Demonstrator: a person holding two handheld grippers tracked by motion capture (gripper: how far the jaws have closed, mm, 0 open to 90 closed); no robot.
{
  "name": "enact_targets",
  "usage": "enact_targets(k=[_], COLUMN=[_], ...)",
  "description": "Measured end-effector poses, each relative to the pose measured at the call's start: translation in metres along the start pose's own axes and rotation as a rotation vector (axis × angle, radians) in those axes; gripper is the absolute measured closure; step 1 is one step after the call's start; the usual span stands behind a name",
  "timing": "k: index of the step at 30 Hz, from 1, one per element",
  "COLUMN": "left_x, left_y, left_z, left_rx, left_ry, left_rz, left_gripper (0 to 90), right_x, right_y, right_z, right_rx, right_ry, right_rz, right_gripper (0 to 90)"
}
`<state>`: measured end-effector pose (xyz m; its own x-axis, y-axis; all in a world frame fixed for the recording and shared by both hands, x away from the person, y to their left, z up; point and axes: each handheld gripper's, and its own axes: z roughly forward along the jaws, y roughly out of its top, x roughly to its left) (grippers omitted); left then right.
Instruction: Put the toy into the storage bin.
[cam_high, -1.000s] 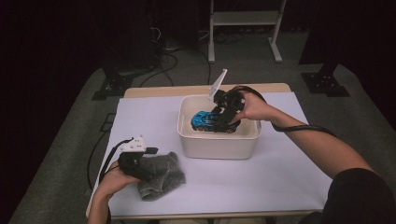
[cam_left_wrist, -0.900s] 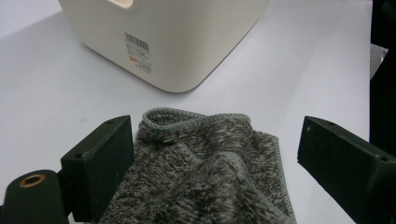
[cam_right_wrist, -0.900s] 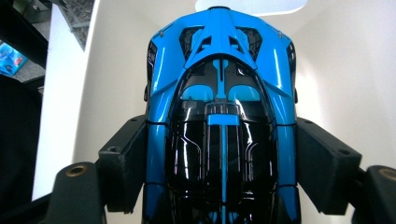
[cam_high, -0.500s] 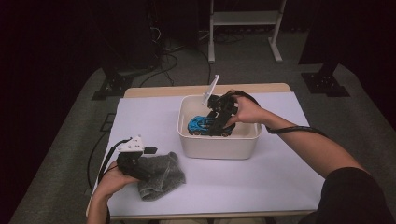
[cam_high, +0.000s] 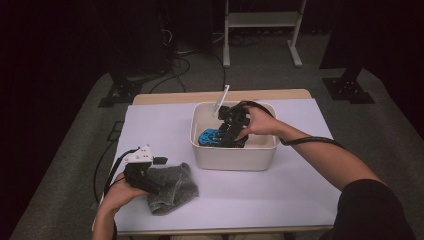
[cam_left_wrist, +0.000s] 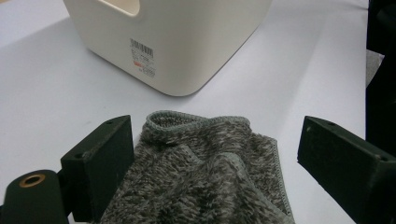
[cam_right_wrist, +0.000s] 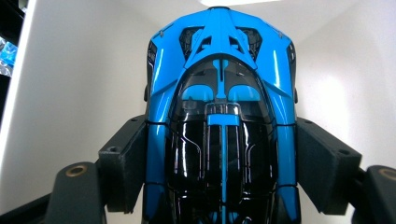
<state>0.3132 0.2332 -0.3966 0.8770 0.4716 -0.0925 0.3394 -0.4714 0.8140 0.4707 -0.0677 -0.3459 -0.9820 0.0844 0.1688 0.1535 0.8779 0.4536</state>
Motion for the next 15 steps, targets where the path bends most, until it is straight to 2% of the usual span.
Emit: enact_targets(k=[6, 15], left_x=[0.0, 0.0], left_y=[0.0, -0.001], left_z=[0.0, 0.0], left_rx=[0.0, 0.002], left_ry=[-0.001, 0.0], left_rz=[-0.002, -0.001], left_gripper=[9.9, 9.9], right_x=[0.0, 0.0], right_y=[0.003, 0.004], right_z=[0.005, 0.015], right_rx=[0.005, 0.048], right_ry=[0.007, 0.017], right_rz=[0.002, -0.004], right_gripper=[25.1, 25.1])
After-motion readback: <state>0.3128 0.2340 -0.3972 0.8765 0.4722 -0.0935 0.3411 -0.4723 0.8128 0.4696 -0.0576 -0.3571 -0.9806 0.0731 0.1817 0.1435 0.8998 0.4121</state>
